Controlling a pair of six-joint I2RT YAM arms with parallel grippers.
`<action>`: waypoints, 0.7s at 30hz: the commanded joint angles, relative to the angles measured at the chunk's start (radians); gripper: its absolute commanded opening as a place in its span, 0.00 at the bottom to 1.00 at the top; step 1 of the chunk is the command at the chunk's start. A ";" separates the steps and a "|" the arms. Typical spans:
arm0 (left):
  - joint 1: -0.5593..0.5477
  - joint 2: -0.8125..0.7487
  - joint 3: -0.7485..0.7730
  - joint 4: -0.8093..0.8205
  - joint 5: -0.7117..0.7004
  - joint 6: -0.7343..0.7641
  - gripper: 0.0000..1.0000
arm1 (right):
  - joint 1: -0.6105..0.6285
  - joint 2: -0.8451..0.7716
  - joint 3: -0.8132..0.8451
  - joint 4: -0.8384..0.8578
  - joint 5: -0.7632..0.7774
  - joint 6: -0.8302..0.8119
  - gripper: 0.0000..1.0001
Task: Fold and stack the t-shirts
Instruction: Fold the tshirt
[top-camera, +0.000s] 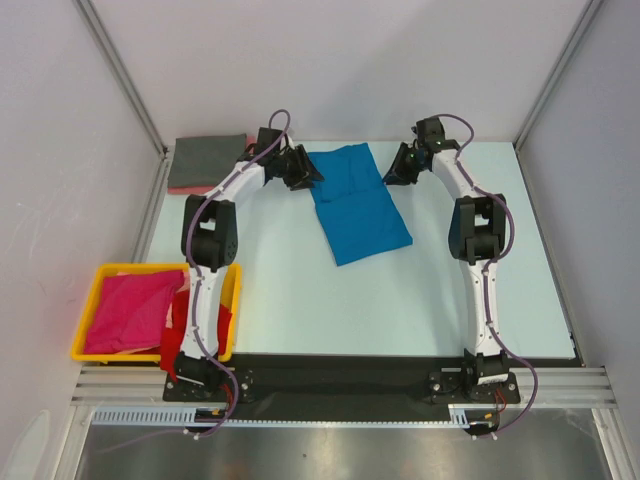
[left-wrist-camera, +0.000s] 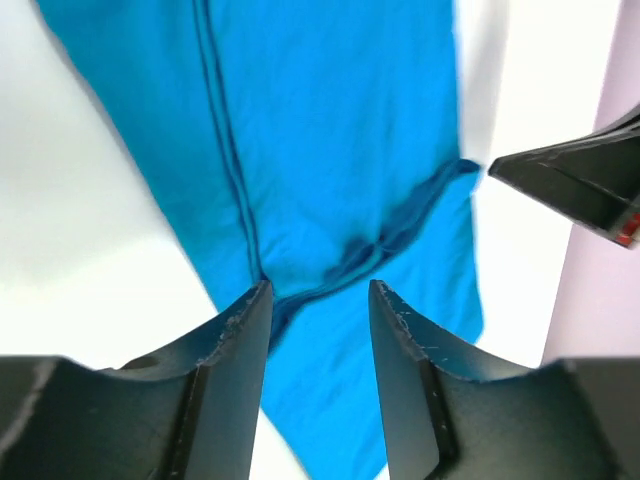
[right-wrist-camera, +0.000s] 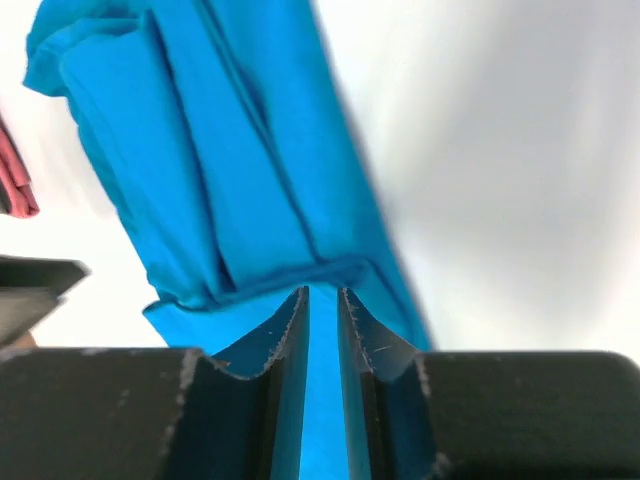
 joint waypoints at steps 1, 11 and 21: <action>-0.017 -0.152 -0.037 -0.021 0.027 0.039 0.50 | -0.014 -0.128 -0.028 -0.082 0.012 -0.078 0.23; -0.135 -0.268 -0.457 0.291 0.177 -0.167 0.42 | -0.025 -0.308 -0.503 0.166 -0.120 -0.035 0.14; -0.175 -0.194 -0.476 0.252 0.102 -0.110 0.36 | -0.141 -0.171 -0.455 0.234 -0.167 0.008 0.06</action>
